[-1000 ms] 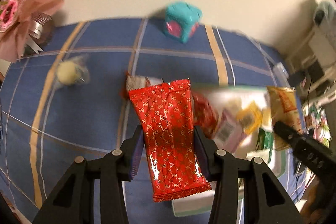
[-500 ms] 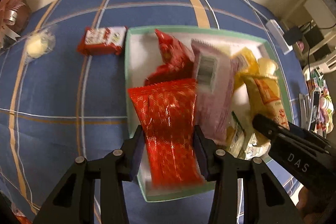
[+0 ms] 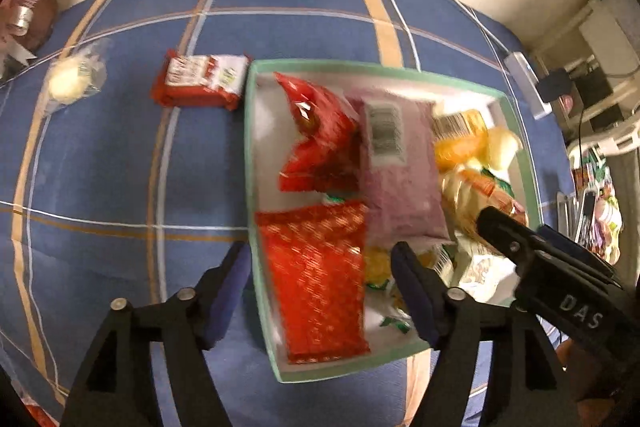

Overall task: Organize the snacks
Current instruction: 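Lower both packs into the tray and open both tools, then grasp the round cake in clear wrap with the left tool while the right tool grasps the milk biscuit pack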

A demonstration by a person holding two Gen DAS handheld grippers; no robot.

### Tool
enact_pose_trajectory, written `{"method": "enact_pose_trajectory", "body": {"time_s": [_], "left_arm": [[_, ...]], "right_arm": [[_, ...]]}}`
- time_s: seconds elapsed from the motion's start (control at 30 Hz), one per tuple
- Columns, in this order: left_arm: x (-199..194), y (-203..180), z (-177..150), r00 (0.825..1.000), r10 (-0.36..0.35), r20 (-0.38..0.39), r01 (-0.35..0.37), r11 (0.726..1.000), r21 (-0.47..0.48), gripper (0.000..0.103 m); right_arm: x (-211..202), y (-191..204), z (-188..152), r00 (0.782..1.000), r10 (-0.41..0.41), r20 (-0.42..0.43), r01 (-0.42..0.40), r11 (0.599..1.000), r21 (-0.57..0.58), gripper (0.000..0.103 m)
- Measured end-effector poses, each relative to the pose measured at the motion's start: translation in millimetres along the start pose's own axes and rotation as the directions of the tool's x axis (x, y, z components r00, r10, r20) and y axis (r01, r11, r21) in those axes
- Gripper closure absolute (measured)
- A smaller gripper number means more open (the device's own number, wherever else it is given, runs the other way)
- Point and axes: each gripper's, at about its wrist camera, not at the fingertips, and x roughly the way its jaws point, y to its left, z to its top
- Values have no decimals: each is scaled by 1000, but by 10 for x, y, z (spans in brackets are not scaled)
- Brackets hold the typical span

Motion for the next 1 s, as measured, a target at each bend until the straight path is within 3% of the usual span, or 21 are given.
{"method": "enact_pose_trajectory", "body": {"time_s": [0.13,0.3,0.5,0.7,0.77,1.0], "left_arm": [[-107,262,112,999,14,45,-11,999,-52,11],[-198,680,244,995,31,100,-14,986,-166,5],[-324,1364,313,986,106,132,-59,945,-321,4],[-338,1837,568,971,199,131,-151,940,-305,4],[-390,1971,674,969,198,145,-147,942,-303,4],[-453,2302,1059,968,190,165,-146,957,-251,4]], "right_arm": [[-53,57,114,999,-9,49,9,1000,0,0],[-69,187,236,996,-17,88,20,999,-29,0],[-110,516,374,988,51,146,-43,998,-54,0],[-148,1112,439,975,111,191,-83,985,-150,0],[-97,1315,482,976,114,187,-80,980,-180,0],[306,1990,723,982,176,63,-156,957,-246,0]]}}
